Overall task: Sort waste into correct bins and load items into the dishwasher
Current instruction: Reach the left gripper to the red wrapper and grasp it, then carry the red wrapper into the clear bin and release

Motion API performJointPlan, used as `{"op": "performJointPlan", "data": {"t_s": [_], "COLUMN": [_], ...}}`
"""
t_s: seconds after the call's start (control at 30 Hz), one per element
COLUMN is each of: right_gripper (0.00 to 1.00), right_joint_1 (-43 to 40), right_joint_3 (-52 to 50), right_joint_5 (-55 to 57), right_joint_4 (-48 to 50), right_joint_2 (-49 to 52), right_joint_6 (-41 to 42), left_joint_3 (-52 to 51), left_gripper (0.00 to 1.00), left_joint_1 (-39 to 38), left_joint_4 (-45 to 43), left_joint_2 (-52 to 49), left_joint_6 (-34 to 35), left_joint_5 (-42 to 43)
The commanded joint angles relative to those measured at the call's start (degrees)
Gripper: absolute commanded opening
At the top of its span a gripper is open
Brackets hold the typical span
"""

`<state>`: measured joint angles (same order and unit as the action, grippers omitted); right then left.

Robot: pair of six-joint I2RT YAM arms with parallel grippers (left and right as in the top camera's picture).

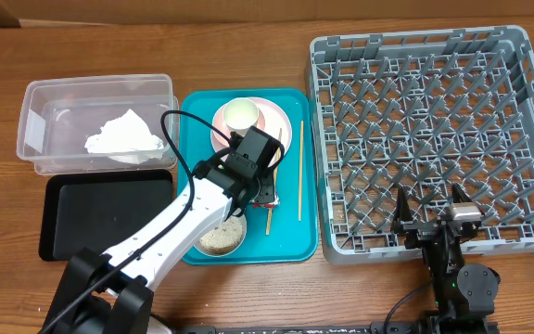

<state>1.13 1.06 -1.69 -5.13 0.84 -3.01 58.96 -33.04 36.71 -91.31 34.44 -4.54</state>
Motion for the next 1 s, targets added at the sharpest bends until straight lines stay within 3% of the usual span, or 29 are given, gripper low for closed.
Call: {"op": "performJointPlan", "data": {"t_s": [0.0,0.27,0.4,0.67,0.97], "right_gripper": [1.0,1.0,1.0,1.0,1.0], "right_joint_1": [-0.2,-0.2,-0.2,-0.2,-0.2], "right_joint_3": [-0.6,-0.6,-0.6,-0.6,-0.6], "right_joint_5": [-0.3,-0.3,-0.3,-0.3,-0.3], "right_joint_4": [0.5,0.5,0.5,0.5,0.5], "right_joint_2": [-0.7,-0.7,-0.7,-0.7,-0.7], "right_joint_6": [0.0,0.0,0.0,0.0,0.0], "left_joint_3": [-1.0,-1.3,-1.3,2.6,14.6], "left_gripper": [0.38,0.33,0.04,0.05,0.04], "left_joint_1": [-0.7,-0.7,-0.7,1.2,6.8], "left_joint_4": [-1.3,-3.4,-3.8,-1.7,11.2], "left_joint_2": [-1.2,-7.3,-9.1,-7.1,-0.9], "left_joint_6": [0.5,0.5,0.5,0.0,-2.3], "left_joint_5": [0.1,0.1,0.1,-0.6,-6.2]}}
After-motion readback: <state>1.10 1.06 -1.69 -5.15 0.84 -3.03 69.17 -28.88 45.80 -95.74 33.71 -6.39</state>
